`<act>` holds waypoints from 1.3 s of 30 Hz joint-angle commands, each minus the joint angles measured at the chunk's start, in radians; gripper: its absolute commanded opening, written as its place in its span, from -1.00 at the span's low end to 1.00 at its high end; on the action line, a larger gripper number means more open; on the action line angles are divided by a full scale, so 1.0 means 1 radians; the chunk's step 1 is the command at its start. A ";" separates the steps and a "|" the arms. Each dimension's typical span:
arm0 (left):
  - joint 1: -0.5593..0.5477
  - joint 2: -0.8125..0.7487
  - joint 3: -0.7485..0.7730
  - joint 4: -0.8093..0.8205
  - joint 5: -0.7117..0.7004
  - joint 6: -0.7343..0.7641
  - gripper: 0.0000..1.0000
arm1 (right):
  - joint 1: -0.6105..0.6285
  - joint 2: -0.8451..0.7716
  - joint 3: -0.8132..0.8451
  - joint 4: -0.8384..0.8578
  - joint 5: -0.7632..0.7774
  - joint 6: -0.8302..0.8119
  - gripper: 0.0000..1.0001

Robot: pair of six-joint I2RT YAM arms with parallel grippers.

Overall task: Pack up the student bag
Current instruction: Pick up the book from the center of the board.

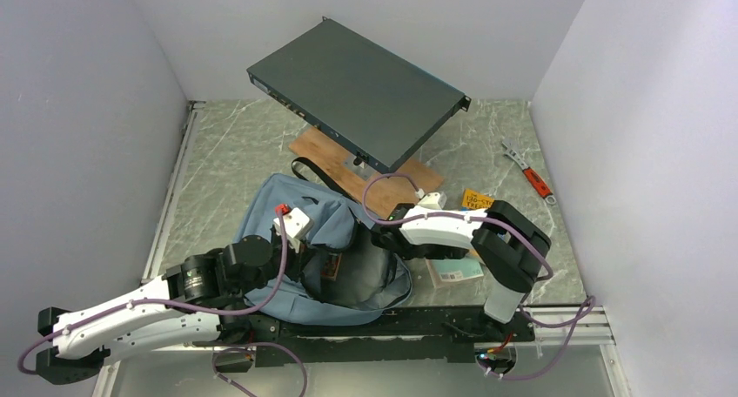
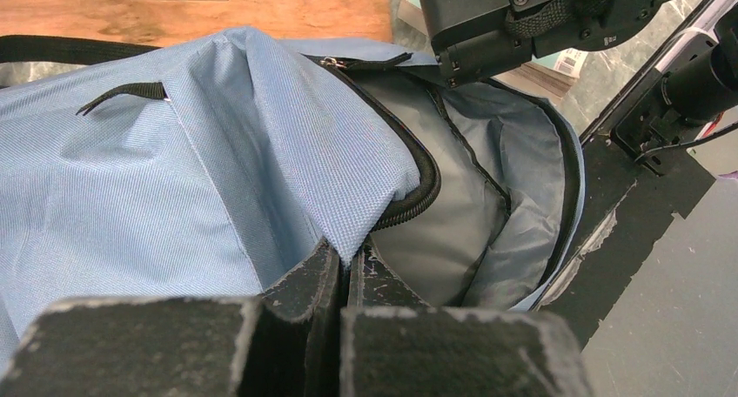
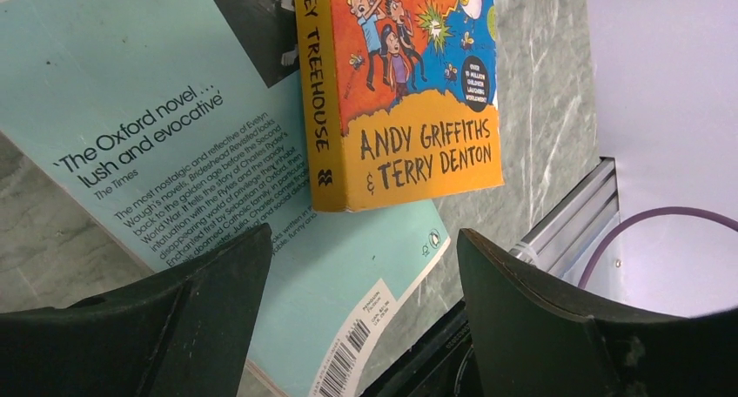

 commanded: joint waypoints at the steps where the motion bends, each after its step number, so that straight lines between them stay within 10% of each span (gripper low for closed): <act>1: 0.000 -0.001 0.016 0.037 -0.003 -0.009 -1.00 | -0.002 0.029 0.042 -0.043 0.054 -0.003 0.58; 39: 0.000 -0.022 0.025 0.029 -0.002 -0.008 -1.00 | -0.075 0.178 0.063 -0.140 0.022 0.096 0.44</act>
